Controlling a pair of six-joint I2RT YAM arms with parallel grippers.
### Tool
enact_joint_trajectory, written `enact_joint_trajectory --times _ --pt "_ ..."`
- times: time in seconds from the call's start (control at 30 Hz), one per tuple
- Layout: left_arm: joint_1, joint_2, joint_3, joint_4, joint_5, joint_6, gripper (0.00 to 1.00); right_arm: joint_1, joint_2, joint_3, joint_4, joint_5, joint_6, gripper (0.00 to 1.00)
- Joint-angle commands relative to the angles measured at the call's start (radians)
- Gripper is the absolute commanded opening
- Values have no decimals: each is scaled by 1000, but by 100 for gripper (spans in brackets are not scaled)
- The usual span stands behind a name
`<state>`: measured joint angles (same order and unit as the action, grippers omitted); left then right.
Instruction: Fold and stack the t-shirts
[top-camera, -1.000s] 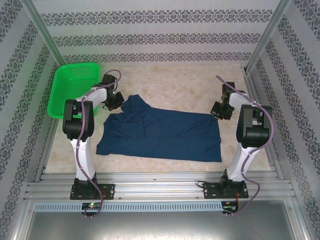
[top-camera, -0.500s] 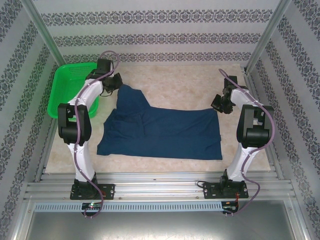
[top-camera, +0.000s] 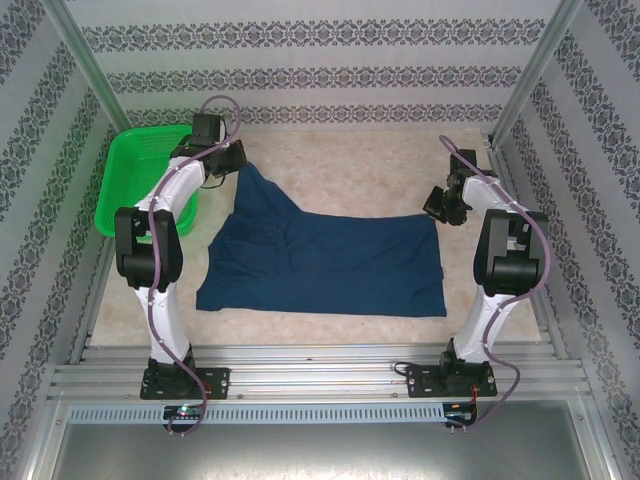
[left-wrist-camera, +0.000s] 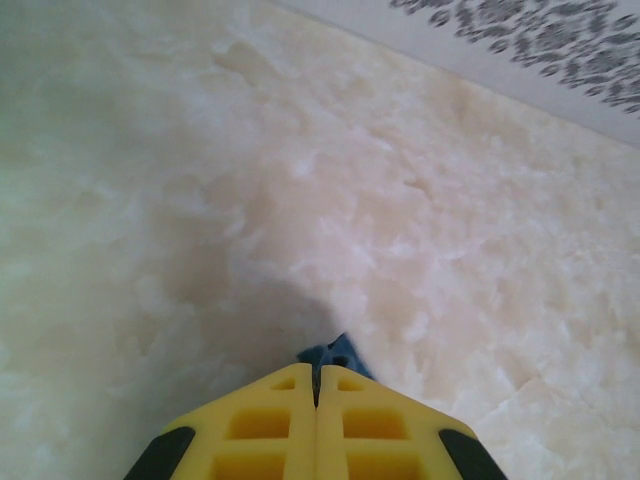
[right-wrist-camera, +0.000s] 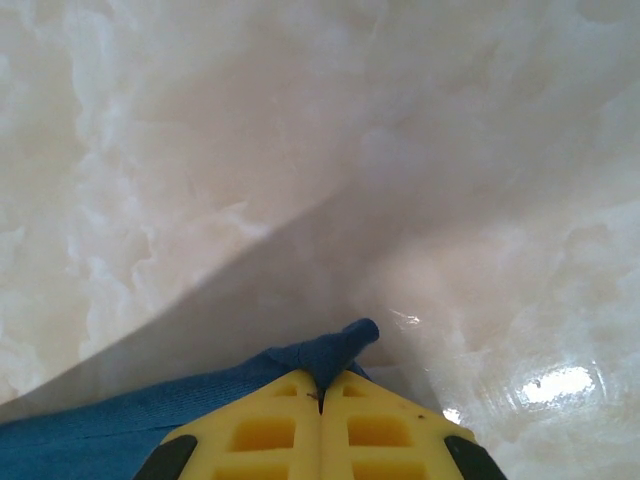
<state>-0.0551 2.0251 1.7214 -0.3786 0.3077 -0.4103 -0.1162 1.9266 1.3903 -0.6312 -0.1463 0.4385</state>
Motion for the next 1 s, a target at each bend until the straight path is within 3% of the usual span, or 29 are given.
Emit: enact_joint_trajectory --times 0.0,0.53,0.97 --pt "1 -56 7 132 94 40 0 -13 -15 -4 12 22 -14 0" --pt "5 -297 -279 281 153 28 0 -13 -151 -112 35 25 -51 0" --pt "1 -632 -786 392 140 -152 0 -11 -376 -388 25 24 42 0"
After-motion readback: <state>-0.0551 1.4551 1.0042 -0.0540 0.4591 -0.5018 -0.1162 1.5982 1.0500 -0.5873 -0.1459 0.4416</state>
